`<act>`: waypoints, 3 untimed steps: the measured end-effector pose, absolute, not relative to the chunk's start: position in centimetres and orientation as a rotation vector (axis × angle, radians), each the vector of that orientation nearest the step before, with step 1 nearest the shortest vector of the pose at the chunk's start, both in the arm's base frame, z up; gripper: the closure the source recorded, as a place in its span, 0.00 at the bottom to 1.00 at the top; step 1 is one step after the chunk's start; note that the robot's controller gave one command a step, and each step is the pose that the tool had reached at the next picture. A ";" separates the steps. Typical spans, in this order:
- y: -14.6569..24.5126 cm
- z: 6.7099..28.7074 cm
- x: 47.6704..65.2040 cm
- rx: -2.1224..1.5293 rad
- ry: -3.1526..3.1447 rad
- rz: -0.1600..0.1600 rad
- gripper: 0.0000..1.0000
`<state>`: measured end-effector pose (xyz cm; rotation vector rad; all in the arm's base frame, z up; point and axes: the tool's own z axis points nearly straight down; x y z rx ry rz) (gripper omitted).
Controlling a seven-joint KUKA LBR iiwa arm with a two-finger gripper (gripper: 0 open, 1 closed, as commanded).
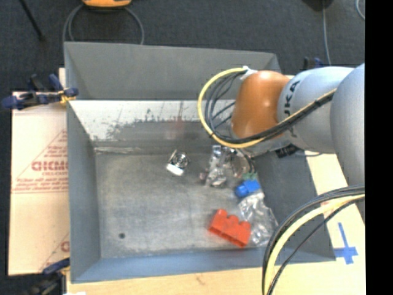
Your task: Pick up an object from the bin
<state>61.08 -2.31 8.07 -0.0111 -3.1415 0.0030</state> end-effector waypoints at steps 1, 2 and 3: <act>-2.4 9.7 61.3 -0.017 -3.149 0.002 1.00; -2.5 12.3 61.5 -0.022 -3.149 0.001 1.00; -2.5 16.0 61.7 -0.025 -3.151 0.000 1.00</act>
Offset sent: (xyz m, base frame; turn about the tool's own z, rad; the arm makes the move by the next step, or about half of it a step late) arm 0.0000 0.0001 0.0135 0.0000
